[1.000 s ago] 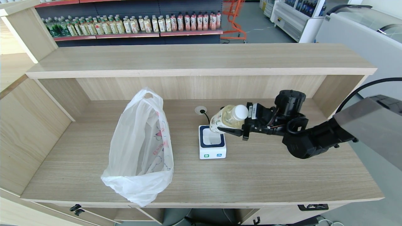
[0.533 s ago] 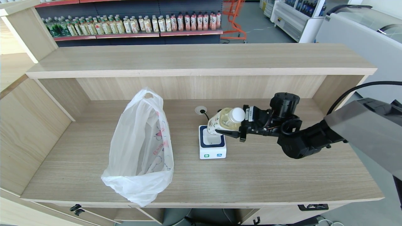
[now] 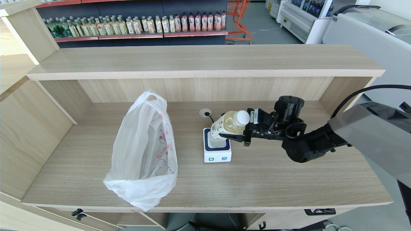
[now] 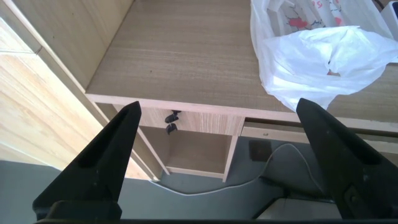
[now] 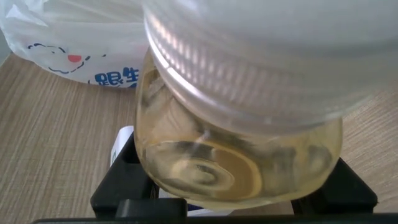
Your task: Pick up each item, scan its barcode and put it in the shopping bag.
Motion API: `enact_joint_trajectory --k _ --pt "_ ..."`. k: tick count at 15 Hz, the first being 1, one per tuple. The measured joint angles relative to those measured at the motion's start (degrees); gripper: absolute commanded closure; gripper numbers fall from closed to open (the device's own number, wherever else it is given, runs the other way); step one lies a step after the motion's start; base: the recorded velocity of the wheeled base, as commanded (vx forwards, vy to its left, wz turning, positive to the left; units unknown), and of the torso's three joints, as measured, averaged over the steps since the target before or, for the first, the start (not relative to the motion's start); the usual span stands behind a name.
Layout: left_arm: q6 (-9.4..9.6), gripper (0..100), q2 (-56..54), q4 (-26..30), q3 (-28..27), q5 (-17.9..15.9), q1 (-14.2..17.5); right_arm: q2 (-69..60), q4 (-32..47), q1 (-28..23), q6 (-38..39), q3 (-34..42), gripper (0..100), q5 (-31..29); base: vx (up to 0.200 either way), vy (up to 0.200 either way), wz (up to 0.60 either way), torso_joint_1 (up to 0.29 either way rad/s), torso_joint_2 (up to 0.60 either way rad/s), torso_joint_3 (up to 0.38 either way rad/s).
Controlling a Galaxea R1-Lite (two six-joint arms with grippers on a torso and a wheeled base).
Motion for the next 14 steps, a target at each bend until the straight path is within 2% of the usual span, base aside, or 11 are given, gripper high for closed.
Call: enact_joint_trajectory --k 5,7,10,14 --pt "0.00 0 0.0 0.0 0.0 0.0 0.0 -0.6 0.1 0.0 0.1 -0.1 100 0.1 0.000 0.000 0.00 0.000 0.00 0.000" --pt "0.00 0 0.0 0.0 0.0 0.0 0.0 -2.5 0.0 -0.4 3.1 0.6 100 -0.1 0.000 0.000 0.00 0.000 0.00 0.000" --pt "0.00 0 0.0 0.0 0.0 0.0 0.0 -11.0 -2.0 -1.8 16.9 5.7 100 -4.6 0.000 0.000 0.00 0.000 0.00 0.000" --pt "0.00 0 0.0 0.0 0.0 0.0 0.0 -29.0 -3.2 -3.5 41.3 27.6 100 -22.2 0.000 0.000 0.00 0.000 0.00 0.000"
